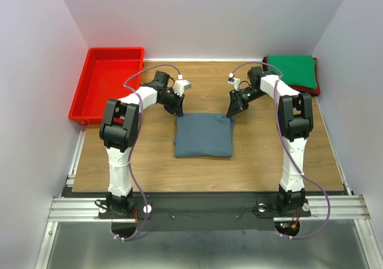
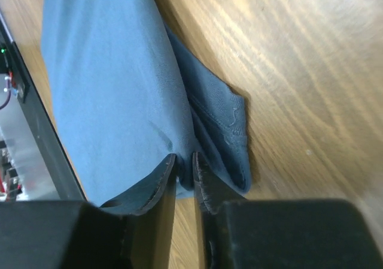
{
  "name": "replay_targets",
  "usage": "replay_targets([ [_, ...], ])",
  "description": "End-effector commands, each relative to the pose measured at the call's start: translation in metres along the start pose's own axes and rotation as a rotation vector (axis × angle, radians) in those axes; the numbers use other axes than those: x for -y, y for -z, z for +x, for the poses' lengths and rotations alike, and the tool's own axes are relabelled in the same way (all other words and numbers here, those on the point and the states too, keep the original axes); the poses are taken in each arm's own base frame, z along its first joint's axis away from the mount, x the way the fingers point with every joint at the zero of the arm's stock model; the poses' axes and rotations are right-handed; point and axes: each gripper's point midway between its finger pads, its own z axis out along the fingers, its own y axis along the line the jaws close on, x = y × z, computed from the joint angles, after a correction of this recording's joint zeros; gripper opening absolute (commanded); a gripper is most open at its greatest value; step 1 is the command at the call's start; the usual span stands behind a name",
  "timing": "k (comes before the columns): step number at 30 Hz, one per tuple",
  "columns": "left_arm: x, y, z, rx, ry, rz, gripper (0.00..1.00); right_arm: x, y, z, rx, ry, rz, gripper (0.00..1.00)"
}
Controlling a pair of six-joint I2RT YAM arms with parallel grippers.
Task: Fold and stack the t-shirts
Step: Fold the tshirt
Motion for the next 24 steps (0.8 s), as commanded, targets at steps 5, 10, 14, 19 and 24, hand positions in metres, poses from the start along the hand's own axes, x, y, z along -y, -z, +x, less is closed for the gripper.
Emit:
replay_targets([
  [5, -0.013, 0.009, -0.009, 0.018, -0.049, -0.057, 0.00, 0.010, 0.019, -0.016, 0.007, 0.016, 0.129, 0.14],
  [10, -0.016, 0.007, -0.013, 0.023, -0.048, -0.069, 0.00, 0.037, 0.013, -0.007, -0.037, 0.013, 0.205, 0.05],
  [14, -0.019, 0.005, -0.017, 0.029, -0.032, -0.073, 0.00, 0.045, 0.014, -0.018, -0.007, 0.026, 0.228, 0.01],
  [19, -0.022, 0.003, -0.018, 0.034, -0.022, -0.085, 0.01, 0.057, 0.018, -0.036, 0.049, 0.051, 0.295, 0.01],
  [24, -0.026, 0.003, -0.020, 0.040, -0.009, -0.102, 0.03, 0.073, 0.024, -0.047, 0.076, 0.077, 0.388, 0.01],
])
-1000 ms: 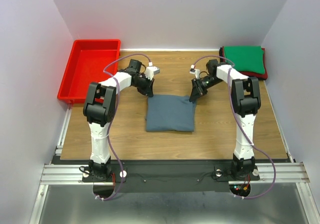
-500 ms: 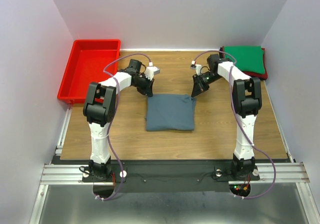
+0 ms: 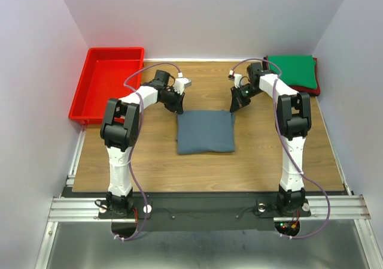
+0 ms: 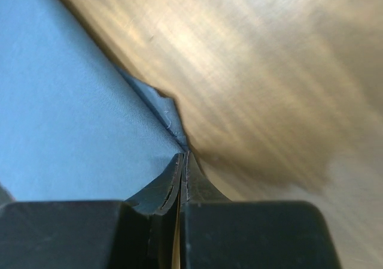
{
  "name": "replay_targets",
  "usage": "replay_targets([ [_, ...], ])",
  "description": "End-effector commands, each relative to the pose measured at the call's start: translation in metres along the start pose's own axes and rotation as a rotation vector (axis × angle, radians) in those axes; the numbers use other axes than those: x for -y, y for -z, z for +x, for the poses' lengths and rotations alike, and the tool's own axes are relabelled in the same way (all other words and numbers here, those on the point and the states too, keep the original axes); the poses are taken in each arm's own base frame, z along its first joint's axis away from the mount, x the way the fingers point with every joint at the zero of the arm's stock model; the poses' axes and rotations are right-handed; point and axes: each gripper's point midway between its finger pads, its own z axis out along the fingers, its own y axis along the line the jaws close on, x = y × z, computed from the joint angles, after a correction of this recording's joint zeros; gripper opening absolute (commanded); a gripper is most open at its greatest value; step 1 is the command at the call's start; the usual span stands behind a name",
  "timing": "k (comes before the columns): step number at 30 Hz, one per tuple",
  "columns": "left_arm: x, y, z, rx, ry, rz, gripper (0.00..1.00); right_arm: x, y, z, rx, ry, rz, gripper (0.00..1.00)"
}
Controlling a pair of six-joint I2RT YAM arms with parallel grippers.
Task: Fold and stack the t-shirts
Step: Fold the tshirt
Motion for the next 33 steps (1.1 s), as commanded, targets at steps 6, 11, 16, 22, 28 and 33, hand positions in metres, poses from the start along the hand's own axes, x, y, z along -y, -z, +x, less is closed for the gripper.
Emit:
replay_targets([
  [6, -0.017, 0.027, -0.035, 0.091, -0.005, -0.084, 0.39, 0.019, 0.038, -0.051, 0.152, 0.064, 0.204, 0.33],
  [11, 0.035, 0.109, -0.084, 0.360, -0.010, 0.034, 0.74, -0.033, 0.093, -0.078, 0.294, 0.079, 0.148, 0.83],
  [16, 0.101, 0.125, -0.081, 0.457, 0.149, 0.274, 0.70, -0.119, 0.095, -0.064, 0.344, -0.050, -0.267, 0.78],
  [22, 0.124, 0.078, -0.058, 0.401, 0.415, 0.451, 0.52, -0.142, 0.040, -0.032, 0.243, -0.262, -0.454, 0.64],
  [28, 0.092, 0.029, -0.040, 0.330, 0.522, 0.429, 0.41, -0.071, -0.003, -0.011, 0.219, -0.374, -0.363, 0.57],
  [33, 0.050, -0.008, -0.005, 0.258, 0.573, 0.333, 0.40, -0.008, -0.016, -0.008, 0.249, -0.420, -0.249, 0.53],
])
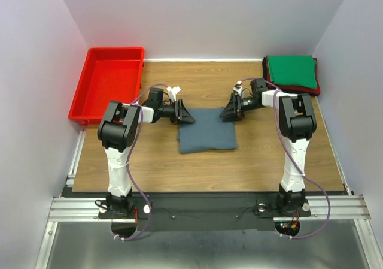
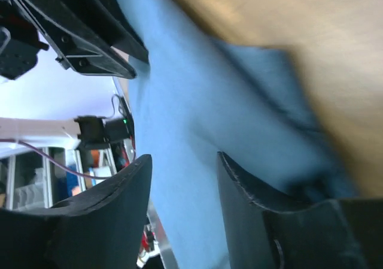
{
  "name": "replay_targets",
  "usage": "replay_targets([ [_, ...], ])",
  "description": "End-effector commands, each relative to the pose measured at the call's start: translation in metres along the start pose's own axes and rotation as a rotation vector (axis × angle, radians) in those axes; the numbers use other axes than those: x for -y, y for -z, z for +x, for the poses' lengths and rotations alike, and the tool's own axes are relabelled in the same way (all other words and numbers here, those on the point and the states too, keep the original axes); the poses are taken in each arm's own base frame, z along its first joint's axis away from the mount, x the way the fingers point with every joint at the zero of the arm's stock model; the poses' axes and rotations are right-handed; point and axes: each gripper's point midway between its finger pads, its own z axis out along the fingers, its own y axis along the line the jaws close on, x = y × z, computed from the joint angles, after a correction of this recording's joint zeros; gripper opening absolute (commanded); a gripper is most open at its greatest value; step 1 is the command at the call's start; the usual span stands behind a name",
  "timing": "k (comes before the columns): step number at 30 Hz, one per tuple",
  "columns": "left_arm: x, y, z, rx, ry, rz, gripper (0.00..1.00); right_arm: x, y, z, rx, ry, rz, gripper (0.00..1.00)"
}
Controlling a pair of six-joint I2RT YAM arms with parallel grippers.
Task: Fold and stack the t-shirts
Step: Fold the tshirt, then neatly place the folded tshirt to the corner
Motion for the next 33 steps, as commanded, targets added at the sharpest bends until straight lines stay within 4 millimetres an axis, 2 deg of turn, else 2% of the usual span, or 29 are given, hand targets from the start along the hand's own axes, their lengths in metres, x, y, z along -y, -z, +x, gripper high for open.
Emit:
replay_targets([
  [1, -0.010, 0.005, -0.037, 0.069, -0.106, -0.056, 0.40, 0.032, 0.024, -0.050, 0.144, 0.100, 0.112, 0.52],
  [3, -0.003, 0.016, -0.043, 0.063, -0.152, -0.050, 0.41, 0.014, 0.031, -0.055, 0.157, 0.124, 0.082, 0.52],
  [4, 0.006, 0.021, -0.043, 0.062, -0.175, -0.040, 0.41, -0.003, 0.035, -0.055, 0.159, 0.139, 0.051, 0.52],
  [5, 0.018, 0.027, -0.046, 0.070, -0.210, -0.023, 0.41, -0.017, 0.040, -0.055, 0.165, 0.151, 0.030, 0.52],
  [6, 0.047, 0.038, -0.052, 0.094, -0.274, 0.010, 0.42, -0.046, 0.052, -0.056, 0.187, 0.199, 0.008, 0.52],
  [7, 0.059, 0.042, -0.044, 0.085, -0.277, 0.034, 0.43, -0.056, 0.052, -0.047, 0.177, 0.176, -0.012, 0.52],
  [8, 0.083, 0.050, -0.043, 0.100, -0.311, 0.065, 0.43, -0.068, 0.053, -0.040, 0.166, 0.177, -0.039, 0.52],
  [9, 0.096, 0.046, -0.032, 0.077, -0.309, 0.090, 0.43, -0.087, 0.057, -0.033, 0.165, 0.180, -0.056, 0.52],
  [10, 0.097, 0.044, -0.017, 0.057, -0.283, 0.097, 0.43, -0.090, 0.046, -0.015, 0.124, 0.159, -0.071, 0.50],
  [11, 0.114, 0.045, -0.013, 0.068, -0.279, 0.126, 0.43, -0.096, 0.041, -0.003, 0.098, 0.151, -0.086, 0.49],
  [12, 0.122, 0.038, 0.000, 0.048, -0.276, 0.149, 0.42, -0.103, 0.036, 0.007, 0.078, 0.152, -0.093, 0.48],
  [13, 0.123, 0.033, 0.011, 0.040, -0.276, 0.162, 0.42, -0.103, 0.020, 0.028, 0.023, 0.138, -0.100, 0.47],
  [15, 0.118, 0.021, 0.028, -0.005, -0.231, 0.164, 0.39, -0.100, 0.007, 0.046, -0.021, 0.127, -0.096, 0.44],
  [16, 0.117, 0.013, 0.038, -0.032, -0.213, 0.163, 0.38, -0.093, 0.000, 0.056, -0.048, 0.106, -0.091, 0.42],
  [17, 0.104, 0.006, 0.046, -0.055, -0.173, 0.144, 0.37, -0.082, -0.007, 0.068, -0.072, 0.080, -0.070, 0.41],
  [19, 0.086, 0.000, 0.052, -0.060, -0.134, 0.100, 0.35, -0.059, -0.014, 0.080, -0.094, 0.042, -0.028, 0.39],
  [20, 0.076, -0.001, 0.053, -0.061, -0.116, 0.075, 0.34, -0.044, -0.016, 0.082, -0.091, 0.035, 0.014, 0.39],
  [21, 0.056, -0.006, 0.058, -0.076, -0.082, 0.032, 0.33, -0.030, -0.017, 0.087, -0.094, 0.021, 0.050, 0.38],
  [23, 0.017, -0.004, 0.054, -0.070, -0.039, -0.084, 0.31, 0.005, -0.014, 0.083, -0.077, 0.018, 0.138, 0.36],
  [25, -0.002, 0.003, 0.043, -0.059, -0.056, -0.152, 0.30, 0.029, -0.004, 0.073, -0.052, 0.025, 0.195, 0.36],
  [26, -0.006, 0.007, 0.038, -0.053, -0.064, -0.157, 0.29, 0.034, 0.000, 0.069, -0.044, 0.020, 0.204, 0.36],
  [27, -0.007, 0.014, 0.031, -0.043, -0.075, -0.159, 0.29, 0.035, 0.003, 0.065, -0.039, 0.023, 0.208, 0.35],
  [29, 0.006, 0.020, 0.027, -0.067, -0.153, -0.125, 0.28, 0.019, 0.010, 0.052, -0.033, 0.076, 0.192, 0.35],
  [30, 0.025, 0.025, 0.023, -0.056, -0.208, -0.088, 0.28, -0.005, 0.015, 0.046, -0.019, 0.094, 0.131, 0.35],
  [31, 0.038, 0.030, 0.026, -0.060, -0.236, -0.053, 0.28, -0.020, 0.018, 0.045, -0.018, 0.096, 0.092, 0.36],
  [32, 0.059, 0.037, 0.021, -0.035, -0.307, -0.022, 0.28, -0.038, 0.019, 0.046, -0.023, 0.105, 0.037, 0.36],
  [33, 0.070, 0.040, 0.024, -0.037, -0.327, 0.004, 0.29, -0.051, 0.021, 0.047, -0.023, 0.117, 0.011, 0.36],
])
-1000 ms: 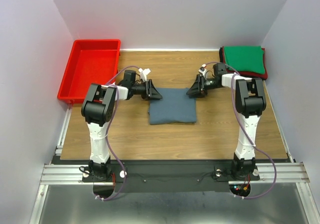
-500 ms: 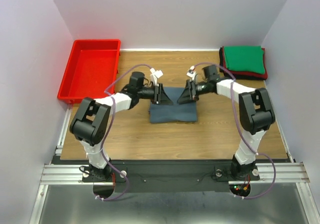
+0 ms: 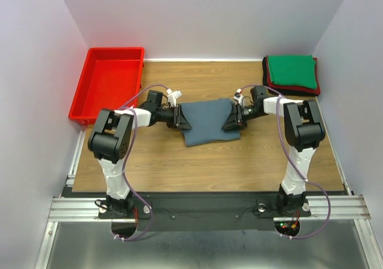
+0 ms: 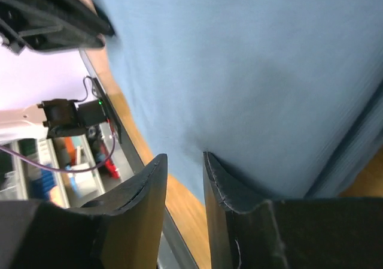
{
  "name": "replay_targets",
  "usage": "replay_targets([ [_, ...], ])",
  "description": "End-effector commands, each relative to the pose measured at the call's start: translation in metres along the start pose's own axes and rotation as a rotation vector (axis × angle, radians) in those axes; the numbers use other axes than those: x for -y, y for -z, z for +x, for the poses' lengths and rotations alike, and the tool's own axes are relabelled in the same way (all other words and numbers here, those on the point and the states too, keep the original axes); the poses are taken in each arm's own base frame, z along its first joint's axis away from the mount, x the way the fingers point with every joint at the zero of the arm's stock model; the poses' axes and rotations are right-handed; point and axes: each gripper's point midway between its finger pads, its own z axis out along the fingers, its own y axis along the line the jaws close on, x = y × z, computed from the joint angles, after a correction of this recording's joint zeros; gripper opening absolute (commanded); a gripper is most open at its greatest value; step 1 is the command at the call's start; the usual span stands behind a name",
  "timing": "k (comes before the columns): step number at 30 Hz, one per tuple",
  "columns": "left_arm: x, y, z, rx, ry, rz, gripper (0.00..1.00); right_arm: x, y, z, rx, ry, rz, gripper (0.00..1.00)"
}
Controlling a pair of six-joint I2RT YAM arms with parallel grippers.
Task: Fold and stack the t-shirts
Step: Neatly place the folded tshirt to the corner
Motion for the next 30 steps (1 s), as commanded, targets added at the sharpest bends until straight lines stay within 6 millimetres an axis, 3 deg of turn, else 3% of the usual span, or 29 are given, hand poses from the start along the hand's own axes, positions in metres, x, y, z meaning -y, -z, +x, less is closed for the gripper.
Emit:
replay_targets([
  [1, 0.068, 0.028, -0.007, 0.026, -0.247, 0.113, 0.29, -0.058, 0.024, -0.011, 0.051, 0.148, -0.059, 0.37],
  [4, 0.092, 0.028, 0.011, -0.010, -0.245, 0.169, 0.31, -0.084, 0.019, 0.013, 0.007, 0.168, -0.104, 0.38],
  [8, 0.097, 0.013, 0.036, -0.041, -0.216, 0.204, 0.31, -0.065, 0.001, 0.039, -0.059, 0.115, -0.083, 0.38],
  [10, 0.084, 0.002, 0.045, -0.064, -0.152, 0.180, 0.31, -0.045, -0.006, 0.046, -0.081, 0.092, -0.053, 0.39],
  [12, 0.056, -0.010, 0.055, -0.083, -0.088, 0.118, 0.31, -0.015, -0.015, 0.051, -0.103, 0.077, 0.003, 0.39],
  [14, 0.033, -0.014, 0.056, -0.086, -0.069, 0.059, 0.32, 0.008, -0.013, 0.050, -0.096, 0.053, 0.046, 0.39],
  [16, -0.003, -0.011, 0.053, -0.086, -0.034, -0.042, 0.33, 0.031, -0.004, 0.043, -0.066, 0.024, 0.091, 0.39],
  [18, -0.030, -0.002, 0.048, -0.076, 0.000, -0.098, 0.33, 0.044, 0.007, 0.038, -0.036, 0.014, 0.122, 0.39],
  [21, -0.043, 0.008, 0.048, -0.092, -0.022, -0.137, 0.32, 0.048, 0.015, 0.039, -0.025, 0.013, 0.134, 0.38],
  [23, -0.040, 0.012, 0.049, -0.101, -0.032, -0.131, 0.31, 0.041, 0.020, 0.042, -0.034, 0.044, 0.130, 0.38],
  [26, -0.016, 0.021, 0.043, -0.087, -0.089, -0.069, 0.33, 0.008, 0.032, 0.038, -0.016, 0.106, 0.063, 0.40],
  [28, 0.014, 0.032, 0.028, -0.051, -0.203, -0.023, 0.38, -0.018, 0.042, 0.031, 0.017, 0.135, 0.010, 0.43],
  [29, 0.042, 0.036, 0.016, -0.028, -0.300, -0.005, 0.40, -0.036, 0.054, 0.024, 0.056, 0.163, -0.017, 0.45],
  [30, 0.054, 0.038, 0.011, -0.028, -0.373, -0.007, 0.42, -0.042, 0.060, 0.020, 0.075, 0.161, -0.028, 0.47],
])
